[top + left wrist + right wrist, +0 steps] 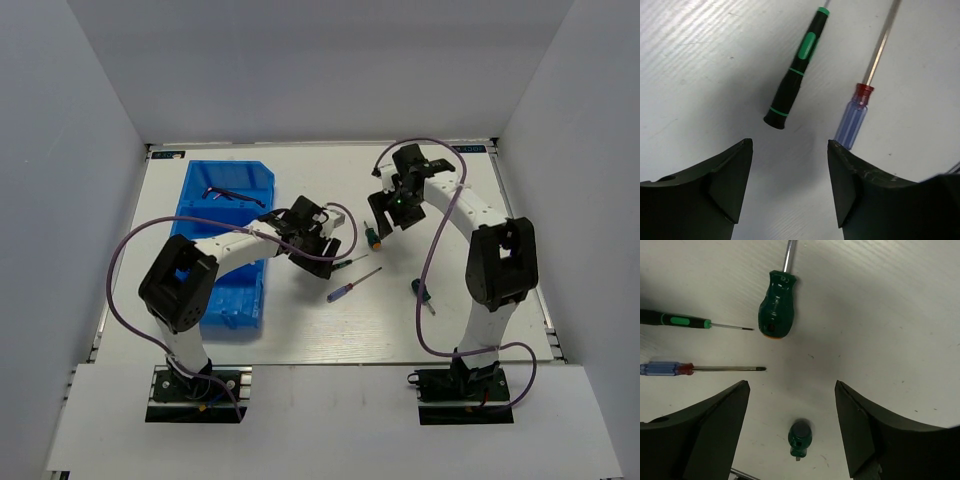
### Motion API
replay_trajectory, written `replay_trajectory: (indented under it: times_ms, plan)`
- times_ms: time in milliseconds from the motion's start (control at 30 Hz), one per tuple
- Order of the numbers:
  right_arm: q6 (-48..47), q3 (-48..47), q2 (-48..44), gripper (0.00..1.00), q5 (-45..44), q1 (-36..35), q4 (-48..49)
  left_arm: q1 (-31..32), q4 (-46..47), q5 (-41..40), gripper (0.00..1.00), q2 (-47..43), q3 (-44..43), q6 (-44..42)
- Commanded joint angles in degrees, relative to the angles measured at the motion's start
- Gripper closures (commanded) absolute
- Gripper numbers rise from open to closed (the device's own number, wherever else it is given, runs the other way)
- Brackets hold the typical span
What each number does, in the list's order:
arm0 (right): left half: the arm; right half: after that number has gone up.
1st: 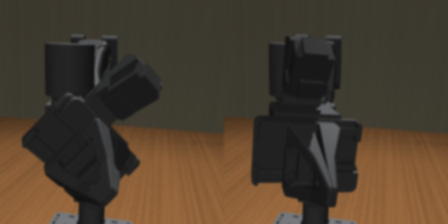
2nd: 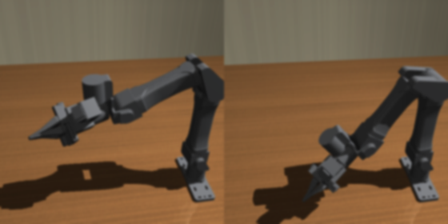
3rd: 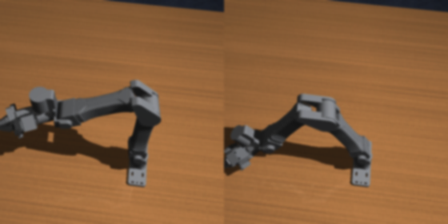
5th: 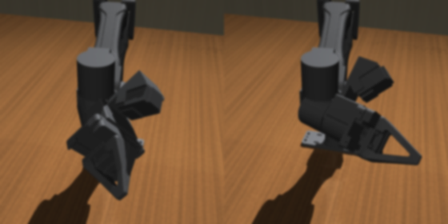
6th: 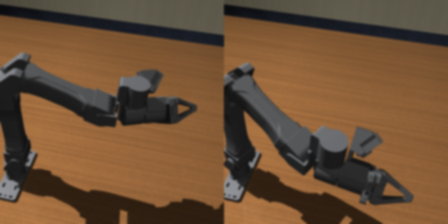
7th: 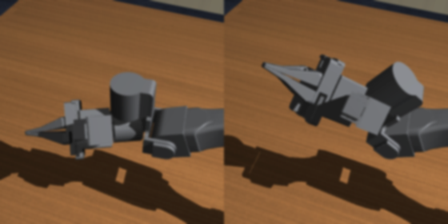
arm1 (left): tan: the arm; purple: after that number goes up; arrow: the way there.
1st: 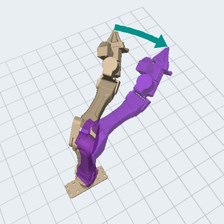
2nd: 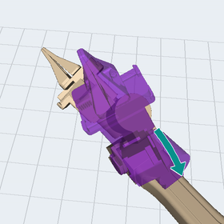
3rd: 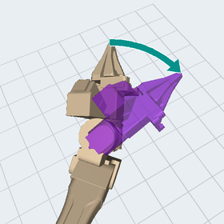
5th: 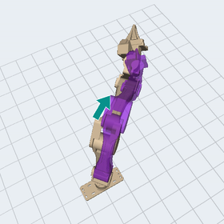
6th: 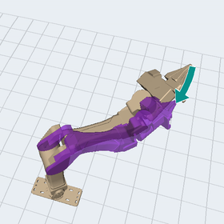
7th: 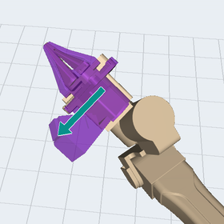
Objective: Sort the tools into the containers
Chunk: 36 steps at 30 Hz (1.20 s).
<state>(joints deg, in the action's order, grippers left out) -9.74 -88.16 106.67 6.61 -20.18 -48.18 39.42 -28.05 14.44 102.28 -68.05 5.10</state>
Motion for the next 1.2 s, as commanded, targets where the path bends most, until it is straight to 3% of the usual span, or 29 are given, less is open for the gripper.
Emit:
replay_trajectory:
  times_ms: [0, 133, 333, 500, 533, 567, 633, 667, 800, 867, 933, 967, 1000, 1067, 1133, 1167]
  plan:
    - [1.47, -0.87, 1.08, 0.25, 4.28, -0.03, -2.62, 0.66, 1.77, -4.75, 0.28, -2.79, -0.68, -0.19]
    - [2.44, -1.84, 1.43, 0.25, 3.93, 0.06, -2.27, 2.41, 4.32, -7.76, 0.28, -2.79, -0.06, 0.52]
    - [3.23, -0.44, -1.11, 0.25, 4.9, 2.86, -2.35, 4.78, 4.32, -9.77, 0.3, 4.05, -4.54, -0.88]
    - [4.55, 2.63, -5.58, 0.26, 8.23, 5.85, -2.18, 5.32, 1.86, -12.77, 0.36, 9.51, -8.24, -2.03]
    - [4.64, 3.34, -6.29, 0.26, 9.63, 6.38, -2.0, 5.32, 1.86, -13.38, 0.4, 9.52, -8.24, -2.55]
    - [4.55, 5.43, -7.87, 0.28, 10.17, 6.91, -0.87, 5.32, 1.86, -13.38, 0.55, 10.21, -8.24, -2.55]
    - [4.2, 6.77, -10.43, 0.28, 12.36, 7.18, 0.01, 5.32, 1.86, -13.38, 0.67, 10.22, -8.24, -2.55]
    - [4.03, 8.43, -11.82, 0.28, 12.98, 7.61, 0.02, 5.32, 1.34, -13.38, 0.8, 10.22, -8.24, -2.55]
    - [1.92, 11.43, -16.4, 0.32, 16.94, 7.97, 2.39, 5.32, 0.81, -14.44, 0.96, 8.65, -7.62, -3.08]
    - [-3.67, 14.14, -19.3, 0.38, 22.19, 7.79, 2.83, 4.62, 0.28, -15.23, 0.97, 4.96, -7.62, -1.34]
    - [-8.26, 17.3, -22.29, 0.47, 34.19, 7.62, 2.22, 3.92, 0.28, -19.06, 0.99, 1.36, -7.62, 0.08]
    - [-17.16, 18.63, -24.56, 0.55, 37.74, 7.27, 1.52, 3.39, 0.28, -20.75, 0.99, -2.31, -7.62, 0.6]
    - [-19.85, 23.77, -25.63, 0.58, 42.65, 6.39, 1.51, 3.38, -0.76, -22.5, 0.99, -3.91, -8.32, 1.57]
    - [-27.41, 26.89, -29.23, 0.54, 47.26, 5.16, 2.3, 2.86, -3.93, -28.56, 0.99, -6.9, -8.85, 3.32]
    - [-40.63, 31.55, -30.64, 0.37, 49.19, 3.05, 3.44, 1.28, -7.26, -35.22, 0.99, -11.39, -8.07, 7.62]
    - [-40.71, 32.52, -30.47, 0.36, 49.2, 2.7, 3.62, 1.27, -7.8, -37.01, 0.99, -12.79, -7.37, 9.03]
